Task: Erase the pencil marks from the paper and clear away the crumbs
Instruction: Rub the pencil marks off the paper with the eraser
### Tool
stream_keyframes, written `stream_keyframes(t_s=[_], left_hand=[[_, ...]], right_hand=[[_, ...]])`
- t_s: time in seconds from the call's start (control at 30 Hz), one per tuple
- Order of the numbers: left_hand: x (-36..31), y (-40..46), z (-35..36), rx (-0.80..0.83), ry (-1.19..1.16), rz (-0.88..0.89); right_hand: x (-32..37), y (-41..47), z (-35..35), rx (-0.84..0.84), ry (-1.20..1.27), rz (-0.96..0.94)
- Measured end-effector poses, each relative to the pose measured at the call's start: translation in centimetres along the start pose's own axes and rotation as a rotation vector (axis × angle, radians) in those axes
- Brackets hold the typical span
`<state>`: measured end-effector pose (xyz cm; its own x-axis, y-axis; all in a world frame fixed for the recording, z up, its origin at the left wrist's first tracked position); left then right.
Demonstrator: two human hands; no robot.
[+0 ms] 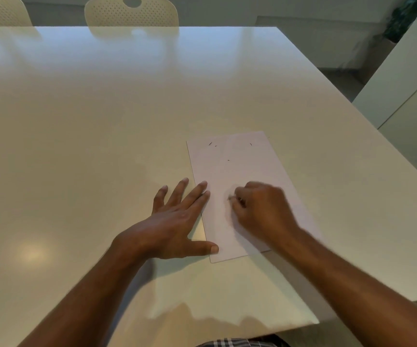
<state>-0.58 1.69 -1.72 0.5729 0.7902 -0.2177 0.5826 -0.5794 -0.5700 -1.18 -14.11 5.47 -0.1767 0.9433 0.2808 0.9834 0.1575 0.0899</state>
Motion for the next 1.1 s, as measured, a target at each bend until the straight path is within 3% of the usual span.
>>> stream_keyframes(t_s=[0.13,0.3,0.37,0.5,0.67,0.8,0.87,1.0,1.1], left_hand=[[0.0,0.1,0.0,0.004,0.002,0.004],[-0.1,-0.1,-0.1,0.006,-0.002,-0.003],[-0.1,-0.2,-0.1,0.001,0.0,-0.002],[-0.1,-0.1,-0.1,0.01,0.007,-0.004],[-0.1,-0.1,-0.1,0.008,-0.002,-0.005],[-0.1,-0.1,-0.1,0.015,-0.005,0.0],[-0.1,-0.1,-0.1,0.016,0.001,-0.001],[-0.1,-0.2,-0.1,0.013,-0.002,0.004],[-0.1,-0.2,-0.1,0.014,-0.004,0.001]], right_hand=[[4.4,-2.6,2.2,0.183,0.062,-0.161],[-2.8,1.1,-0.5,-0.023,-0.042,0.097],[-0.1,-0.2,-0.2,-0.007,-0.002,0.012],[4.0,-2.8,2.2,0.18,0.049,-0.138],[-1.8,0.4,-0.4,-0.013,-0.046,0.066],[4.4,-3.1,1.4,0.132,0.07,-0.136],[4.2,-3.2,1.9,0.181,0.07,-0.151],[-2.5,0.0,-0.4,-0.03,-0.048,0.079],[0.0,-1.2,0.1,-0.007,-0.004,0.014]])
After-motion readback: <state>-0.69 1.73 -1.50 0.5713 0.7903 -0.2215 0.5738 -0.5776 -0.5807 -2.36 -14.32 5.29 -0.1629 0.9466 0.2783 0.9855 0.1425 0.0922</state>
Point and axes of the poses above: each hand's wrist, its own y-axis towards the middle knuckle, its own z-axis out of the palm, x = y × z, the point moved 8 cm from there along y, towards the middle knuckle, and after that the axes turned 11 degrees about x, right-handed, at the moved point
